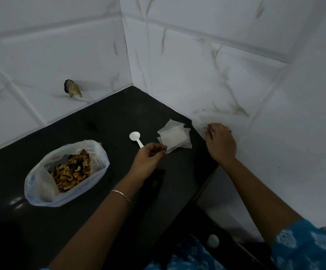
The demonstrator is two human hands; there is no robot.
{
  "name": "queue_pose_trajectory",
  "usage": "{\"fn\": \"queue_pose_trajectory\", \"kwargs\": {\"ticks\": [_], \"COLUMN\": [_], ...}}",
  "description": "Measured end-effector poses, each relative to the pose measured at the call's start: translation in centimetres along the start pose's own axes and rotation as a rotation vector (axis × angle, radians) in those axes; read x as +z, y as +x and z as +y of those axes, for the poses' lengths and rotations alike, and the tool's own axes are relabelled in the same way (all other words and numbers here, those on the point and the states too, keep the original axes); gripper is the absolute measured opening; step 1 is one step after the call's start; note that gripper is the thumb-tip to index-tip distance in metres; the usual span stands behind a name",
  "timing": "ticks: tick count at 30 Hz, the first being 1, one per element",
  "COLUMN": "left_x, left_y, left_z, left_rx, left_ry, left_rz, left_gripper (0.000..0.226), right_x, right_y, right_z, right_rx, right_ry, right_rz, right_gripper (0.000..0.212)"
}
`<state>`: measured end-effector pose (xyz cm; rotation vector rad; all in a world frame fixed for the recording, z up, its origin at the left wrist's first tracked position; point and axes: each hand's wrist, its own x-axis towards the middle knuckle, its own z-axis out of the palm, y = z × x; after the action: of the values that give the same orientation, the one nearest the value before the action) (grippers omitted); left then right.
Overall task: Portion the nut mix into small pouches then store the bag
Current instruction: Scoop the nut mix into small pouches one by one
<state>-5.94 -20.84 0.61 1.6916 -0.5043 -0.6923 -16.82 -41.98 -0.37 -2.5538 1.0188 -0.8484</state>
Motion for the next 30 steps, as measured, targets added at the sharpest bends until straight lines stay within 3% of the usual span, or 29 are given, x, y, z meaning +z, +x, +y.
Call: {"fn": "queue_pose_trajectory", "kwargs": {"ticks": [4, 8, 12, 15, 18, 23, 25, 30], "left_x": [0.2, -0.8, -2.9, -4.5, -6.2, -8.5, -9.0, -10.2], "left_y": [0.2, -0.4, -2.1, -3.2, -4.2, -5.9, -6.8, -8.6], "left_z": [2.3, 3.7, 3.9, 3.3, 2.8, 2.5, 2.3, 2.0], "left_rx": [-0.029, -0.103, -0.120, -0.125, -0.127, -0.090, -0.080, -0.059], "left_ry": [-0.196, -0.378, -0.424, -0.425, -0.434, -0.414, -0.401, -0.228], "left_rz": [0.099, 0.085, 0.122, 0.197, 0.263, 0.320, 0.369, 0.481], "left_gripper": [0.013, 0.035, 0.031, 0.017, 0.019, 0.013, 0.009, 0.004], "right_x": [-0.6, -0.7, -0.3, -0.3, 0.0, 0.7, 1.2, 2.0], "right_y": [-1.5, -4.0, -5.2, -5.2, -4.7, -4.5, -4.7, -5.7], "right_z": [-3.7, -8.1, -11.3, -13.0, -14.4, -17.1, -18.2, -21.1], "right_rx": [-0.071, -0.130, -0.204, -0.256, -0.286, -0.087, -0.107, -0.098], "right_ry": [0.276, 0.503, 0.598, 0.630, 0.687, 0.876, 0.853, 0.850], "right_rz": [-0.059, -0.204, -0.322, -0.416, -0.591, -0.766, -0.798, -0.815], "right_gripper": [0.021, 0.025, 0.031, 0.035, 0.039, 0.017, 0.007, 0.012]}}
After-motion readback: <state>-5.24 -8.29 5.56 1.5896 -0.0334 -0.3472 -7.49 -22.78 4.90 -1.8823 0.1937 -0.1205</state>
